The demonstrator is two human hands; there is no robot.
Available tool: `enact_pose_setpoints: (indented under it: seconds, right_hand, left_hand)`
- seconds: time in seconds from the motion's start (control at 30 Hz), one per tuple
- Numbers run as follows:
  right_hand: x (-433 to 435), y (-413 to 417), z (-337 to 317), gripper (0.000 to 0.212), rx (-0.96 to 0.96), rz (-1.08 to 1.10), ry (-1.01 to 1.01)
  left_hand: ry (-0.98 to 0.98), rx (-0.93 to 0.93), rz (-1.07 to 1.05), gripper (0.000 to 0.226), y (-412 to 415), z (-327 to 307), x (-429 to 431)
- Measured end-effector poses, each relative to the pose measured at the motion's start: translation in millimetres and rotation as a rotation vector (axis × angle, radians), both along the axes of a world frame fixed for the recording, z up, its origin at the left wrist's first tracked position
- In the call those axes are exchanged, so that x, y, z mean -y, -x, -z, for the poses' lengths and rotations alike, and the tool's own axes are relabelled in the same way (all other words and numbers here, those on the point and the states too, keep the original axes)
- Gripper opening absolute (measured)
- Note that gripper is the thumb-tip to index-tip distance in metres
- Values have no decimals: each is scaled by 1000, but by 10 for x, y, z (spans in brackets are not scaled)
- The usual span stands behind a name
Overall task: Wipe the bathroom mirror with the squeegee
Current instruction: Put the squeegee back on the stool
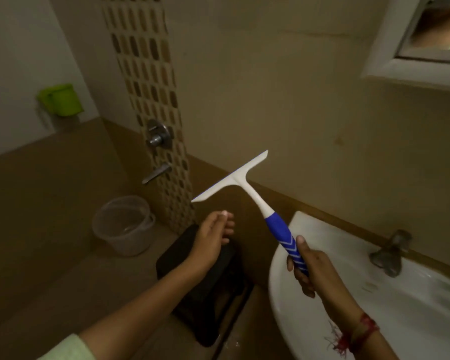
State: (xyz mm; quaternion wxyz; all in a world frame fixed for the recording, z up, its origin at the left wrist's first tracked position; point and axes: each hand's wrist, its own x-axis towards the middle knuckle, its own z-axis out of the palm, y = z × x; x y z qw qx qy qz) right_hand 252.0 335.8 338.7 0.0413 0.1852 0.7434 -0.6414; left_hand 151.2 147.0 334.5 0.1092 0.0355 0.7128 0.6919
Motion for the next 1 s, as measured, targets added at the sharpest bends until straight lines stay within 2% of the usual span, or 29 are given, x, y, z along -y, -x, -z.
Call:
enact_pose_setpoints:
  seconds: [0.23,0.53,0.73,1.0]
  right_hand:
    - [597,473,396,52,199,-60,112]
    - [1147,1185,1199,30,385,36,224]
    - [1342,1568,1959,34,550,138,312]
    - [1625,2128,2674,38,603,175,394]
  left_hand:
    - [-21,116,-27,22,260,487,422]
    - [77,296,-9,12,766,1248,802]
    - [294,316,51,10,996,1842,895]
    - [372,292,-12,14,1265,2575,1137]
